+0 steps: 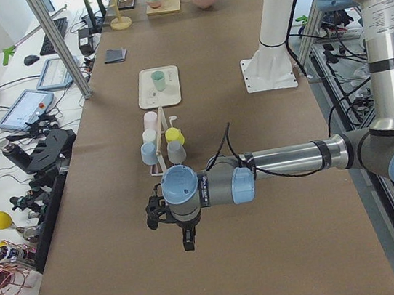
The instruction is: Pick up and place green cup on tray
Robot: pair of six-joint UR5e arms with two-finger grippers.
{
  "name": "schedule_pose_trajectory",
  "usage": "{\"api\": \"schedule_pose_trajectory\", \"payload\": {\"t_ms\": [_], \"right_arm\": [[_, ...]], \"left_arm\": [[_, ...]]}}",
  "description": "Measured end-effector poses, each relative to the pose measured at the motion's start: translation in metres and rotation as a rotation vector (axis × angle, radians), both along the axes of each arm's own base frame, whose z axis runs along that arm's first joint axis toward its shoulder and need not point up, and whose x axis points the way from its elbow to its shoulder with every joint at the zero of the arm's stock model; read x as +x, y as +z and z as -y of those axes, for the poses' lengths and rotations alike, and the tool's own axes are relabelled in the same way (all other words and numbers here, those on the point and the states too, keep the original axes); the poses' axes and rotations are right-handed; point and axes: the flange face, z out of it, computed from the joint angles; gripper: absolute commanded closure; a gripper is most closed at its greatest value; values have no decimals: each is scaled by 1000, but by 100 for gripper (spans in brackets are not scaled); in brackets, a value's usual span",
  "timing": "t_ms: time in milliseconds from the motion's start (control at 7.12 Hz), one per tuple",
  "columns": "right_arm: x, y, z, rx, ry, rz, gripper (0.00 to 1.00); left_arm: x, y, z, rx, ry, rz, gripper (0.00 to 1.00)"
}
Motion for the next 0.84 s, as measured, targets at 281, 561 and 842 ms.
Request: {"api": "schedule_pose_trajectory", "payload": {"t_ms": [281,561,842], "right_arm": [[0,-1,0,3,-2,0,0],[0,-2,0,7,-2,0,0],[1,-2,-2,5,-1,0,0]], "left_arm": [[0,0,0,0,-1,0,2],[-1,0,0,0,-1,8,2],[-3,0,2,5,0,40,2]]}}
